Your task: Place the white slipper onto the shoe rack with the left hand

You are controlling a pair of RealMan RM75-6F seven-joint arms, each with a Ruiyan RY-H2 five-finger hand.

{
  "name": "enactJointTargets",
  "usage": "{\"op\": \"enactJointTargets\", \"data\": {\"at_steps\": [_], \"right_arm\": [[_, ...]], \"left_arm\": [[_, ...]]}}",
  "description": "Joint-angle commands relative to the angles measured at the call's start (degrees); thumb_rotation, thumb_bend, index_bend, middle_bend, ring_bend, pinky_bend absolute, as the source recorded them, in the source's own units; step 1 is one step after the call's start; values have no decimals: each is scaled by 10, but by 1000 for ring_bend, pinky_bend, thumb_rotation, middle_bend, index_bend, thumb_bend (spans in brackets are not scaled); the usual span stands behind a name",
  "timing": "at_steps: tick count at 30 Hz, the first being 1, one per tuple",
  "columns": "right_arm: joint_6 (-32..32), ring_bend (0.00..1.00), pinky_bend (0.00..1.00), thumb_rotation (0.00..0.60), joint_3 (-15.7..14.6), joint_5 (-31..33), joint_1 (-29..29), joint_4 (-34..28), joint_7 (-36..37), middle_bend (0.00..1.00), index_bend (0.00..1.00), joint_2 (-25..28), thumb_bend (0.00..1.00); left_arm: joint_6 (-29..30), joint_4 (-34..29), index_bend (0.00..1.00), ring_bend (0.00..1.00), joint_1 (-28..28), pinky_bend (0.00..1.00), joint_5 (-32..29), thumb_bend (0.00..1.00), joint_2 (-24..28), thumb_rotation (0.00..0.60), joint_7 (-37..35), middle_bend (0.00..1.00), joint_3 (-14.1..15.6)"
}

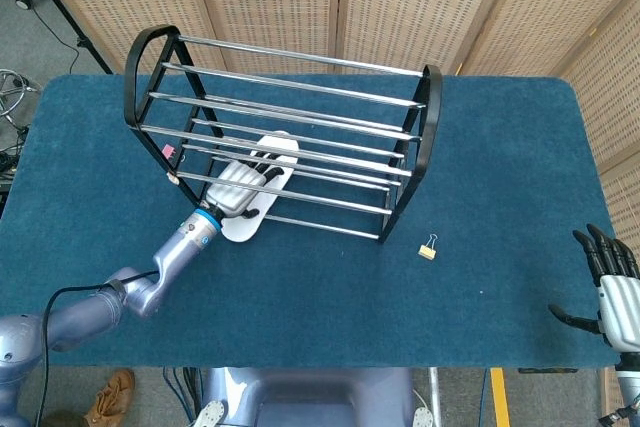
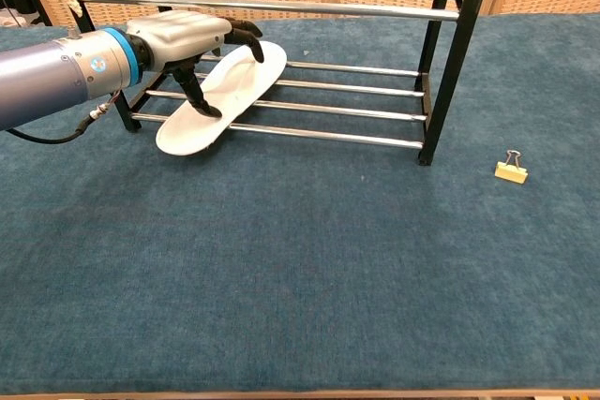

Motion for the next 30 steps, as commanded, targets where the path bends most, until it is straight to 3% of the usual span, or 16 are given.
{"op": "enactJointTargets", "data": {"at_steps": [1, 12, 24, 30], "right_arm": [[1, 0, 0, 600, 0, -1, 0, -1, 0, 0, 0, 0, 0], [6, 0, 0, 600, -1, -6, -2, -4, -1, 0, 0, 1, 0], [8, 0, 0, 600, -2, -10, -2, -6, -3, 0, 0, 1, 0], [14, 0, 0, 600, -3, -18, -4, -7, 3, 0, 0, 3, 0]], "left_arm": [[8, -26, 233, 28, 7, 244, 2, 154, 12, 600, 7, 63, 3], [33, -121, 233, 25, 29, 244, 23, 153, 56, 600, 29, 63, 20], [66, -235, 233, 24, 52, 244, 99, 154, 119, 600, 4, 63, 70], [132, -245, 233, 28, 90, 244, 157, 154, 147, 600, -6, 63, 108]]}}
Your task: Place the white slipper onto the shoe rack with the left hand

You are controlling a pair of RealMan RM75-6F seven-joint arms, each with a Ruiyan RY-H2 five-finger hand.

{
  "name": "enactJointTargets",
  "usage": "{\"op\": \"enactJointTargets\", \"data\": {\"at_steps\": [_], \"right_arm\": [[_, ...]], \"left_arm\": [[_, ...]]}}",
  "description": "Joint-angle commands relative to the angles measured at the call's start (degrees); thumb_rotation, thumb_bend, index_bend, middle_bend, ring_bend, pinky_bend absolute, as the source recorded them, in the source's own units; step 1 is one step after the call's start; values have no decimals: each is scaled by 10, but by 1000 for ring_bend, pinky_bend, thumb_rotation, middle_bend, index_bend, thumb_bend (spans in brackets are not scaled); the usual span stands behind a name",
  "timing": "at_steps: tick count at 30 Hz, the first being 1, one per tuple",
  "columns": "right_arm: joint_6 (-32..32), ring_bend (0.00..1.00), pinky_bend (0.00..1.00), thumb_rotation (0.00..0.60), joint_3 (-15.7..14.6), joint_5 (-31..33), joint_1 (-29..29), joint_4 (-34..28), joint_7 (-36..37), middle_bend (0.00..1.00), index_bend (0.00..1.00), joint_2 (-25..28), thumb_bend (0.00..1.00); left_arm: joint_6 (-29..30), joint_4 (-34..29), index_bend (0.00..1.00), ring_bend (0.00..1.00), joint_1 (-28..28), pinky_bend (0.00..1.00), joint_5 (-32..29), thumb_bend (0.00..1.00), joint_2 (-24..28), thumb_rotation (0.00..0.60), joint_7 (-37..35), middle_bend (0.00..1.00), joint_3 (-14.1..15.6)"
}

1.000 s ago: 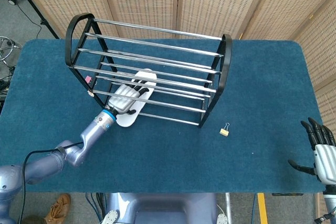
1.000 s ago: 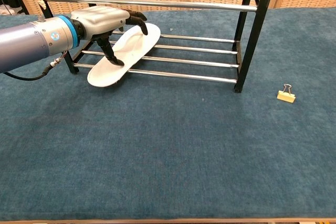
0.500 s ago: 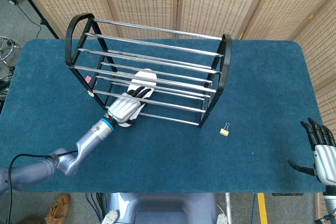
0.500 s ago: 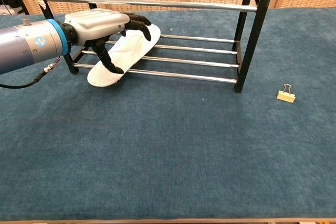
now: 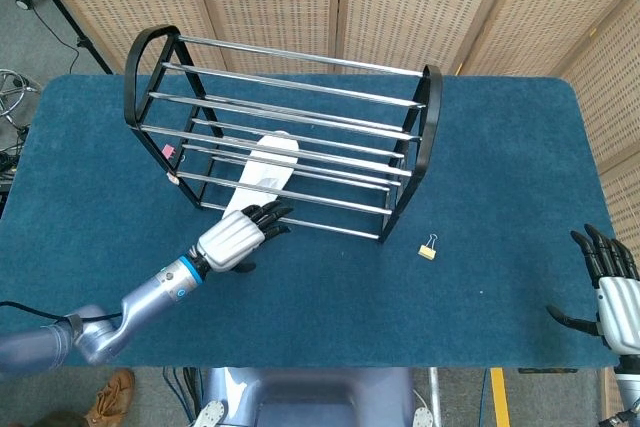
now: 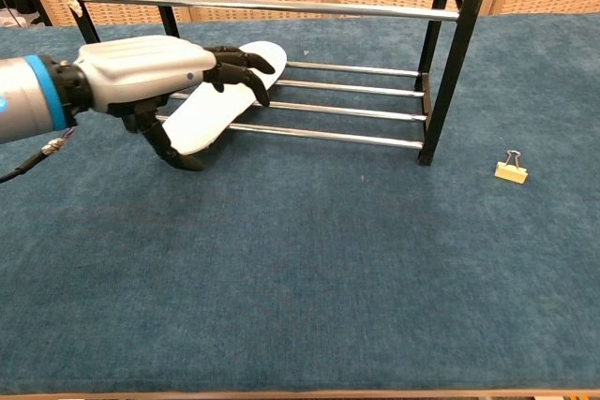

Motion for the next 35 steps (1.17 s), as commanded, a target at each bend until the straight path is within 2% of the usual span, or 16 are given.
{"op": "enactJointTargets", "data": {"at_steps": [1, 10, 12, 13, 14, 18, 21, 26, 28, 35], "right_arm": [[1, 0, 0, 600, -1, -2, -1, -1, 2, 0, 0, 1, 0], [2, 0, 0, 600, -1, -5, 0, -2, 3, 0, 0, 1, 0], [-1, 0, 0, 600, -2, -6, 1, -1, 7, 0, 0, 0, 0], [-2, 0, 0, 600, -1, -4, 2, 1, 8, 0, 0, 0, 0], [-2, 0, 0, 600, -1, -4, 2, 2, 9, 0, 0, 1, 0], [0, 0, 0, 600, 0, -6, 2, 3, 15, 0, 0, 2, 0], [2, 0, 0, 600, 0, -7, 1, 2, 18, 0, 0, 3, 0], [8, 0, 0, 600, -1, -14, -1, 1, 20, 0, 0, 6, 0], [11, 0, 0, 600, -2, -17, -1, 0, 22, 0, 0, 7, 0], [14, 0, 0, 600, -4, -19, -3, 0, 22, 0, 0, 8, 0]], "left_arm": [[54, 5, 233, 28, 31, 244, 41, 153, 15, 600, -17, 63, 27], [178, 58, 233, 25, 104, 244, 117, 153, 25, 600, -72, 63, 85], [212, 71, 233, 20, 131, 244, 123, 153, 27, 600, -75, 58, 95], [257, 69, 233, 18, 168, 244, 112, 153, 38, 600, -87, 54, 101], [272, 68, 233, 15, 182, 244, 110, 152, 44, 600, -87, 51, 103], [315, 46, 215, 1, 227, 244, 90, 153, 72, 600, -79, 44, 102], [353, 12, 198, 0, 273, 243, 52, 153, 91, 600, -79, 40, 91], [367, -51, 91, 0, 320, 152, -7, 152, 124, 600, -62, 0, 80], [373, -82, 77, 0, 336, 134, -27, 152, 141, 600, -62, 0, 72], [391, -85, 73, 0, 362, 132, -40, 152, 156, 600, -76, 0, 47]]}}
